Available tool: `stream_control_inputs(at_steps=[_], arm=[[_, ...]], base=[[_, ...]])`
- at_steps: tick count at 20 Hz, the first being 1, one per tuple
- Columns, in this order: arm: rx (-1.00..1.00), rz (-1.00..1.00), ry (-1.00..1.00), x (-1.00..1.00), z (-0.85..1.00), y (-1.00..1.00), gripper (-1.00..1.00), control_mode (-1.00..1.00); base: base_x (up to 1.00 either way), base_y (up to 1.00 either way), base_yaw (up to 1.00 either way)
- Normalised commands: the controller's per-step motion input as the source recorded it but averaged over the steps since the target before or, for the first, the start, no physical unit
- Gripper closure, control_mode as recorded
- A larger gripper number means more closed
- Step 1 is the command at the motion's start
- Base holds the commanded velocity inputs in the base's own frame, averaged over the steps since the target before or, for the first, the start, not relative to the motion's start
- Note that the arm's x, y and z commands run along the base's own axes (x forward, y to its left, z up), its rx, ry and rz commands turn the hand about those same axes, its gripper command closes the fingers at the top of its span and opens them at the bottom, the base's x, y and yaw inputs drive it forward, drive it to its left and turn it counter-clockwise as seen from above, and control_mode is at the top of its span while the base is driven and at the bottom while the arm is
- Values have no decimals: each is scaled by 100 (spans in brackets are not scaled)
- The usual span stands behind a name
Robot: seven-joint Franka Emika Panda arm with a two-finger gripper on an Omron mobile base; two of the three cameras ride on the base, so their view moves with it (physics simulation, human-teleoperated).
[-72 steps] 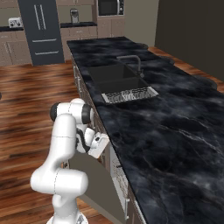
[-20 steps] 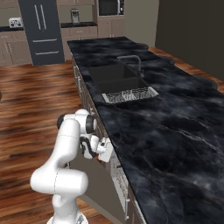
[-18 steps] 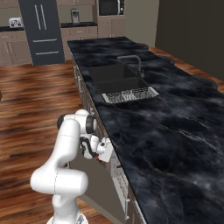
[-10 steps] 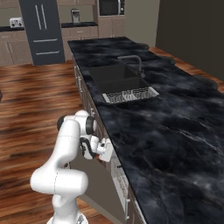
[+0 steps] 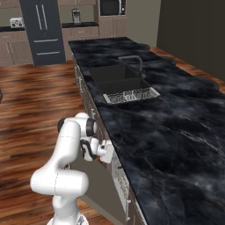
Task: Open the dishwasher door and pull out the top rack.
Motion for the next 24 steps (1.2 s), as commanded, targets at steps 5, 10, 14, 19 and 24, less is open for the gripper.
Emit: stream_control_inputs(at_steps=[5, 10, 14, 19, 24], arm=[[-4, 0, -1, -8, -6, 0, -100, -100], [-1, 0, -1, 0, 0, 0, -100, -100], [0, 0, -4, 0, 0, 0, -100, -100], [0, 0, -4, 2, 2, -3, -100, -100], [0, 0, -4, 1, 6, 0, -100, -100]], base=[[0, 0, 0], [0, 0, 0], [0, 0, 0], [0, 0, 0], [0, 0, 0]])
